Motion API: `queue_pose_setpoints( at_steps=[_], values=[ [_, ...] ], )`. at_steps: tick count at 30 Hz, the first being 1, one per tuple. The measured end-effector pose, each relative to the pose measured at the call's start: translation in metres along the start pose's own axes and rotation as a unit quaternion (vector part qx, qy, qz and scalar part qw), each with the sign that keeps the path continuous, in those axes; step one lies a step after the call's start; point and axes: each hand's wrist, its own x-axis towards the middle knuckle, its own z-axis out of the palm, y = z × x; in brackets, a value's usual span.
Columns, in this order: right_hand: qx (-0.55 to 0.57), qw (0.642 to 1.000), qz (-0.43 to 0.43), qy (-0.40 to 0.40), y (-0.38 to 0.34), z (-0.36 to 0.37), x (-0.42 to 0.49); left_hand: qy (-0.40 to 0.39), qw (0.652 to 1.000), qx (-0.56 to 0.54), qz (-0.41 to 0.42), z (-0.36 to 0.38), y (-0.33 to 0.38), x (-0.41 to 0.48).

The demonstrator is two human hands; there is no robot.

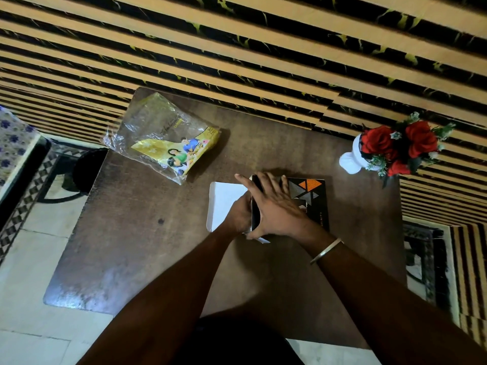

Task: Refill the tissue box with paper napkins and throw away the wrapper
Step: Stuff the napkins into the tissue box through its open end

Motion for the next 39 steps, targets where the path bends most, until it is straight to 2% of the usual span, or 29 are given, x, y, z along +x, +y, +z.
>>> queue_pose_setpoints(
  at_steps=[1,2,4,6,7,8,9,11,14,16,19,22,25,28,30,33,39],
  values=[
    [-0.001,1.000,0.001,-0.001,0.000,0.000,0.000,0.044,0.993,0.101,-0.038,0.007,0.010,-0.002],
    [-0.002,1.000,0.001,-0.003,0.000,0.000,0.000,0.001,0.984,0.141,-0.106,0.004,0.036,-0.003],
    [-0.002,1.000,0.000,-0.002,0.001,0.001,0.000,-0.005,0.975,0.128,-0.180,0.008,0.044,-0.002],
    [-0.001,1.000,-0.001,-0.002,0.001,0.003,0.000,0.028,0.990,0.075,-0.116,0.018,0.031,-0.006],
    [0.000,1.000,-0.001,-0.003,0.001,0.003,0.000,0.090,0.986,0.106,-0.095,0.020,0.030,-0.006],
    [-0.001,1.000,-0.002,-0.002,0.002,0.004,0.001,0.099,0.993,0.057,-0.025,0.014,0.020,-0.004],
    [-0.001,1.000,-0.003,0.002,0.002,0.004,0.001,0.142,0.988,0.059,0.006,0.009,-0.002,-0.004],
    [-0.005,1.000,-0.003,0.009,0.003,0.005,0.002,0.178,0.981,0.070,0.028,0.004,-0.021,-0.007],
    [-0.003,1.000,-0.002,0.008,0.003,0.005,0.002,0.139,0.977,0.105,0.121,-0.002,-0.022,-0.019],
    [-0.005,1.000,-0.003,0.007,0.002,0.004,0.001,0.144,0.949,0.196,0.200,-0.008,-0.030,-0.021],
    [-0.007,1.000,-0.006,0.003,0.003,0.003,0.001,0.124,0.884,0.350,0.286,-0.012,-0.039,-0.014],
    [-0.004,1.000,-0.004,-0.002,0.002,0.002,0.000,0.051,0.836,0.447,0.312,-0.022,-0.040,-0.009],
    [0.003,1.000,-0.001,-0.006,0.001,0.001,0.000,-0.023,0.806,0.512,0.297,-0.028,-0.030,-0.005],
    [0.001,1.000,-0.002,-0.006,0.002,0.002,0.000,-0.085,0.808,0.540,0.222,-0.023,-0.020,0.001],
    [-0.001,1.000,0.000,-0.010,0.003,0.002,0.000,-0.098,0.812,0.541,0.196,-0.022,-0.016,-0.001],
    [-0.006,1.000,-0.001,-0.014,0.003,0.003,0.000,-0.091,0.822,0.527,0.196,-0.025,-0.009,-0.009],
    [-0.008,1.000,-0.001,-0.010,0.004,0.006,-0.001,-0.074,0.815,0.531,0.219,-0.031,-0.001,-0.016]
  ],
)
